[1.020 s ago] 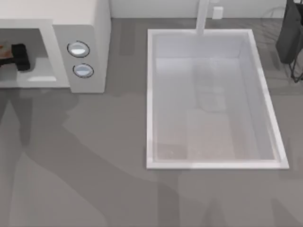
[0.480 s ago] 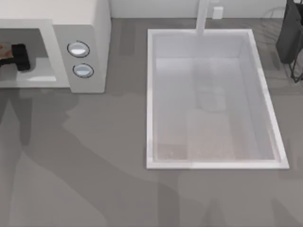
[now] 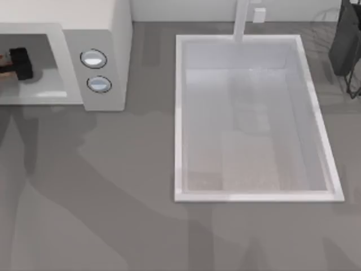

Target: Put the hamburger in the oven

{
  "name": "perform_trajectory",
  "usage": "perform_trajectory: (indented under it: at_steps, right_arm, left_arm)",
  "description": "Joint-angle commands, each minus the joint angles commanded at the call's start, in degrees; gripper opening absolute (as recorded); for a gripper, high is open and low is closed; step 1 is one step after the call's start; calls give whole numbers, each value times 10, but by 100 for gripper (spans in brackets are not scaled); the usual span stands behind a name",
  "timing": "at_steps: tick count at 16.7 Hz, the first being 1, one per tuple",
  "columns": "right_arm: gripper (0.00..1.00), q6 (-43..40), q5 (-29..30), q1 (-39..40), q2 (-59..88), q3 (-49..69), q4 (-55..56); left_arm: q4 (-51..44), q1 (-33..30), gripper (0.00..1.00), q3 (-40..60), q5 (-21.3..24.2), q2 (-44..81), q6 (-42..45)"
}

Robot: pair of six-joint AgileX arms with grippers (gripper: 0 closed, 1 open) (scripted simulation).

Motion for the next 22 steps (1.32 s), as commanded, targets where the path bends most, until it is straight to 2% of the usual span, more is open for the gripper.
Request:
perform_trajectory:
  at_steps: [5, 16, 22]
  right_arm:
    - [100, 0, 0, 0, 0, 0, 0]
    - [100, 0, 0, 0, 0, 0, 0]
    - [100, 0, 0, 0, 0, 0, 0]
  left_arm:
    - [48, 3, 100, -60, 2, -50, -1]
    - [149, 32, 100, -335, 39, -169, 9]
    - [214, 64, 100, -441, 64, -222, 26]
